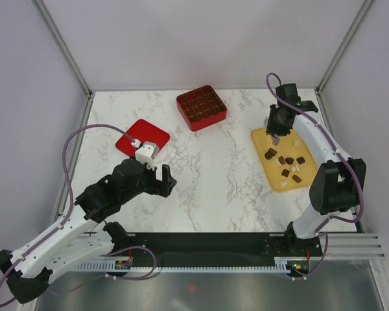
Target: Pack the chocolate
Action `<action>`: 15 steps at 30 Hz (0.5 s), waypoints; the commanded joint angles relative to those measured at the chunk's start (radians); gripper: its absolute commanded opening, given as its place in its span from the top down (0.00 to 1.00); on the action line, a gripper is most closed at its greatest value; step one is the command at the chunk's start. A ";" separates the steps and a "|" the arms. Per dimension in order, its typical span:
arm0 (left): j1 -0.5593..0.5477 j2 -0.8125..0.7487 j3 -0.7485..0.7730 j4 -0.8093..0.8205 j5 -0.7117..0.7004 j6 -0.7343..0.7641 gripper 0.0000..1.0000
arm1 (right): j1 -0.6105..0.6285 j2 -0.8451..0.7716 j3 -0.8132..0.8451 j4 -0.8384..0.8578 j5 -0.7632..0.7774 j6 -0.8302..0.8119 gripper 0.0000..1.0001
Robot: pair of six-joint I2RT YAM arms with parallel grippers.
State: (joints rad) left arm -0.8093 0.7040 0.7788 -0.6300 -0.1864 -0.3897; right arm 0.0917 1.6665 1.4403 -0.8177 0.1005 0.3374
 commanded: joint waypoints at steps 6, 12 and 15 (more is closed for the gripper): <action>-0.001 -0.003 0.002 0.021 -0.022 0.015 0.01 | 0.232 0.084 0.325 -0.011 -0.070 -0.006 0.73; 0.027 0.104 0.085 0.030 0.106 -0.004 0.00 | 0.312 0.246 0.531 -0.049 -0.082 -0.017 0.73; 0.120 0.212 0.137 0.044 0.310 -0.024 0.01 | 0.356 0.283 0.554 -0.054 -0.076 -0.028 0.73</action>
State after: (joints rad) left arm -0.7620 0.8410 0.8433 -0.6323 -0.0589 -0.3916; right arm 0.4145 1.9305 1.9423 -0.8402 0.0296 0.3294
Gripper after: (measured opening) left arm 0.990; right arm 0.350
